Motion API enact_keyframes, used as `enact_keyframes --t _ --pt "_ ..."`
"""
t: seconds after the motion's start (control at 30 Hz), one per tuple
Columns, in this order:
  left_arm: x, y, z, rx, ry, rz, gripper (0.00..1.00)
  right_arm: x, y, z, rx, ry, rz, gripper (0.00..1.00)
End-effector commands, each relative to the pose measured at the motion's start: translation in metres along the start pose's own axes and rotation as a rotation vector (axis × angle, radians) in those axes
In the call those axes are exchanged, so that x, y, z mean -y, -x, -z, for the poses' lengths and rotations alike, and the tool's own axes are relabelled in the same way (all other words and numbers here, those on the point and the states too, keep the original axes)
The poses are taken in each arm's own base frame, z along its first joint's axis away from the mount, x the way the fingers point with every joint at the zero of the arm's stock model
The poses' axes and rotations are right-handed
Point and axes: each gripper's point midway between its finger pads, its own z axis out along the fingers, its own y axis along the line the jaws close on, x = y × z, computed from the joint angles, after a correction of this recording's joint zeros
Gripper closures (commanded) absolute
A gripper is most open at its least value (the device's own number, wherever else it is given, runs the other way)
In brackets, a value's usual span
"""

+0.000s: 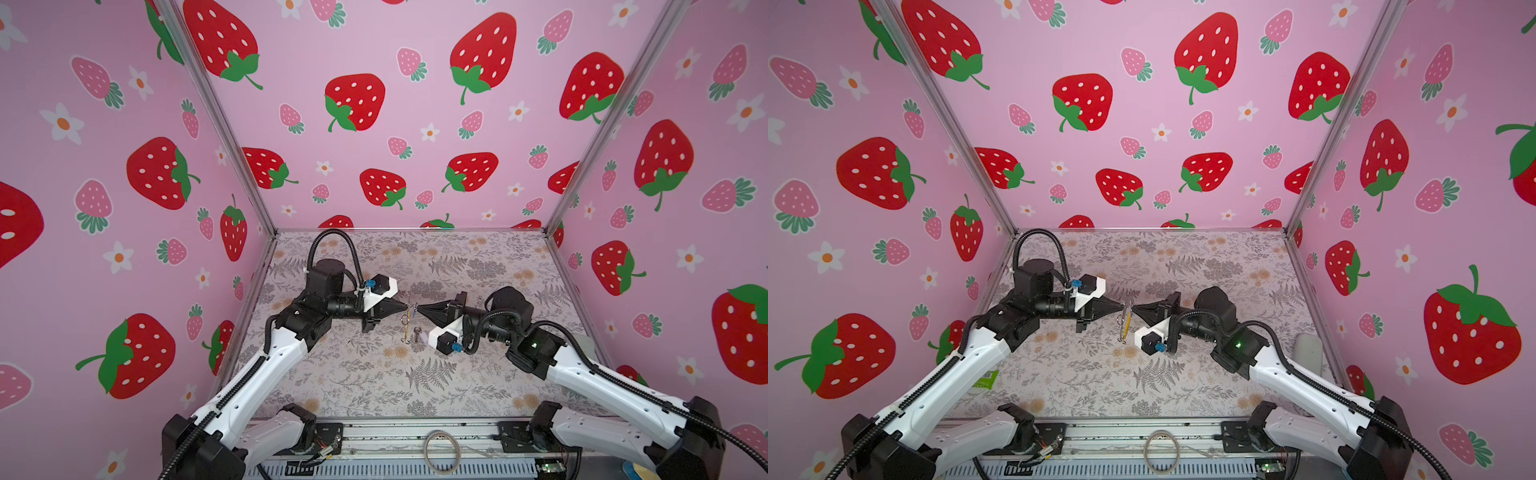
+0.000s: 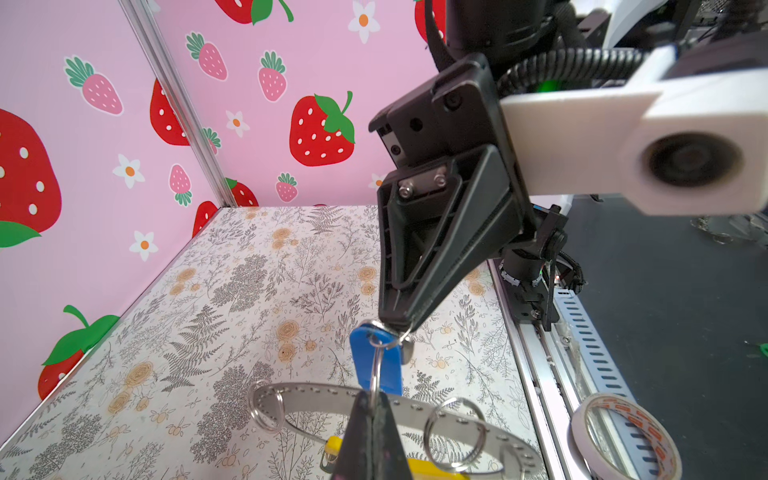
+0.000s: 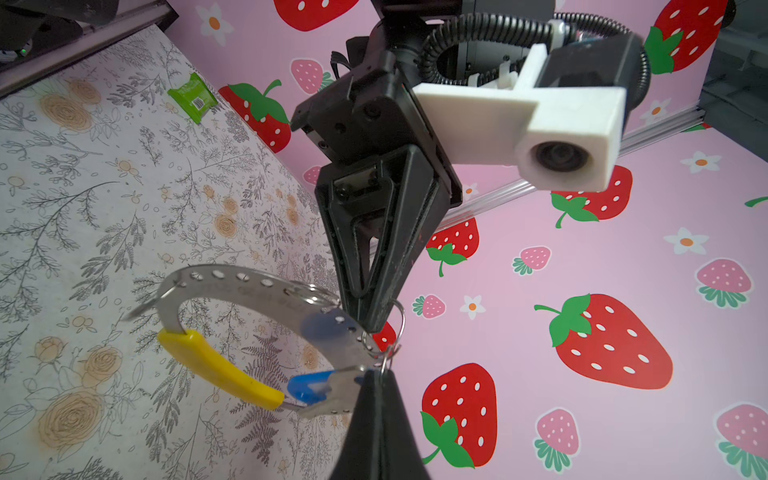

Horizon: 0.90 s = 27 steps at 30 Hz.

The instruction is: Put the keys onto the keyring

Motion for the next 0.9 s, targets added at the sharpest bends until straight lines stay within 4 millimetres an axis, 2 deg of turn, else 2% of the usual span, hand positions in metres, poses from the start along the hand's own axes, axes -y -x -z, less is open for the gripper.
enact_keyframes --t 0.0,0.23,0.5,0.87 --pt "-0.008 0.032 0.008 0.091 0.023 -0.083 1.0 -0.022 -0.004 0.0 -0.008 0.054 0.017 1.0" --pt "-0.01 0.035 0.01 0.121 0.031 -0.074 1.0 -0.022 -0.011 -0.001 -0.044 0.02 0.042 1.0" --pt "-0.019 0.046 0.008 0.183 0.051 -0.069 1.0 -0.029 -0.017 -0.012 -0.075 0.017 0.061 1.0" --pt "-0.017 0.054 0.004 0.222 0.047 -0.063 1.0 -0.021 -0.022 -0.02 -0.103 -0.049 0.074 0.98"
